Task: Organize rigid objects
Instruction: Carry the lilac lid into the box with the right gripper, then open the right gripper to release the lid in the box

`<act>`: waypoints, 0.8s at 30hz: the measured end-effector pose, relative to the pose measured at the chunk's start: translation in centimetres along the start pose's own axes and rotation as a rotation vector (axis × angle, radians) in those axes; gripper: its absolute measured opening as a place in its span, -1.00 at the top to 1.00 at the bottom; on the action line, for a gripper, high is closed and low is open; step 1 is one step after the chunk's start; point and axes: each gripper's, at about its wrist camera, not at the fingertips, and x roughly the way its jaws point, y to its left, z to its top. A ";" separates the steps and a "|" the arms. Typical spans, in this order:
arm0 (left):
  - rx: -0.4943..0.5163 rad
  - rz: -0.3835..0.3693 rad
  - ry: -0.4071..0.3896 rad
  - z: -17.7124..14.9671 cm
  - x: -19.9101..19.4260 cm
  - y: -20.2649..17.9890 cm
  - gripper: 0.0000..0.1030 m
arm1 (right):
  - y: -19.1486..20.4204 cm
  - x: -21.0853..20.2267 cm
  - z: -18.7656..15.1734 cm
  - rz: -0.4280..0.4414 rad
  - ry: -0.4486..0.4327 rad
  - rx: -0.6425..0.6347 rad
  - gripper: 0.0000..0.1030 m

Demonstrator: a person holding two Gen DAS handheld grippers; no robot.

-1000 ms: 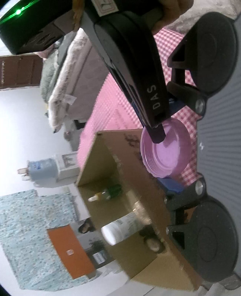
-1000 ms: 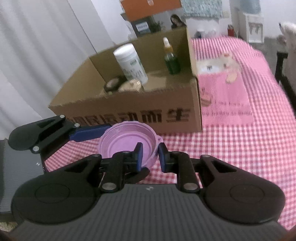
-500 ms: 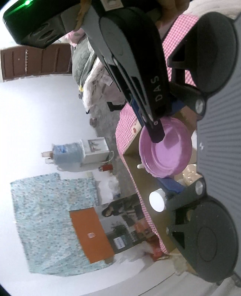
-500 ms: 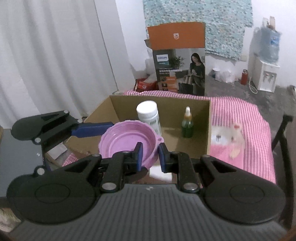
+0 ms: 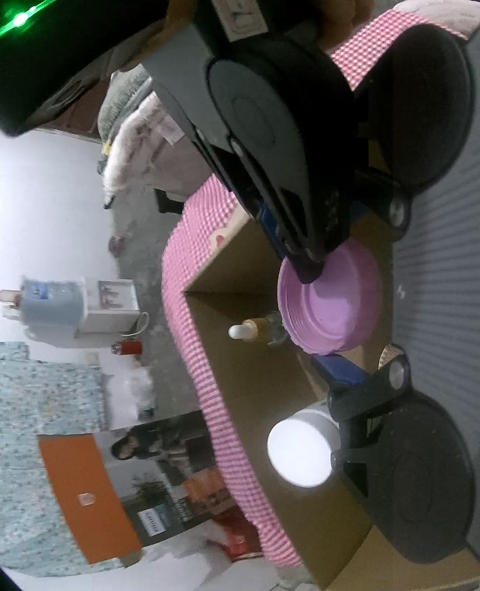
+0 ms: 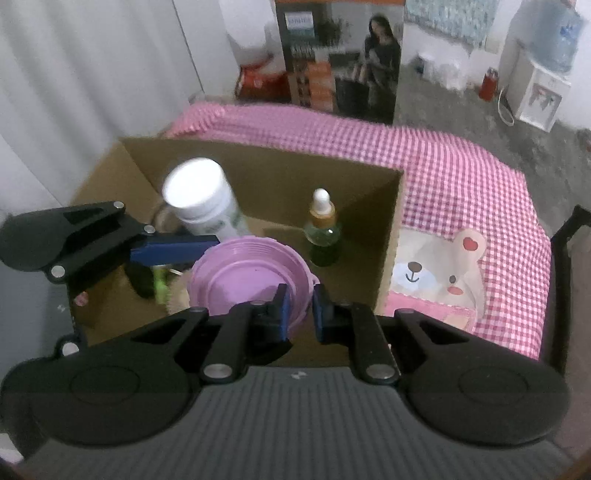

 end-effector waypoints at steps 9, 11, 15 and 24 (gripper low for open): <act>-0.049 0.000 0.080 -0.4 2.4 1.1 -0.42 | 1.1 2.8 1.0 -0.051 0.065 -0.108 0.79; -0.071 -0.010 0.100 -0.2 2.7 1.5 -0.42 | 1.4 3.2 1.2 -0.062 0.069 -0.126 0.79; -0.095 -0.009 0.140 0.0 3.2 1.8 -0.42 | 1.7 3.8 1.7 -0.075 0.079 -0.148 0.79; -0.151 -0.012 0.158 -0.1 3.3 2.5 -0.42 | 2.0 4.0 2.3 -0.091 0.067 -0.164 0.78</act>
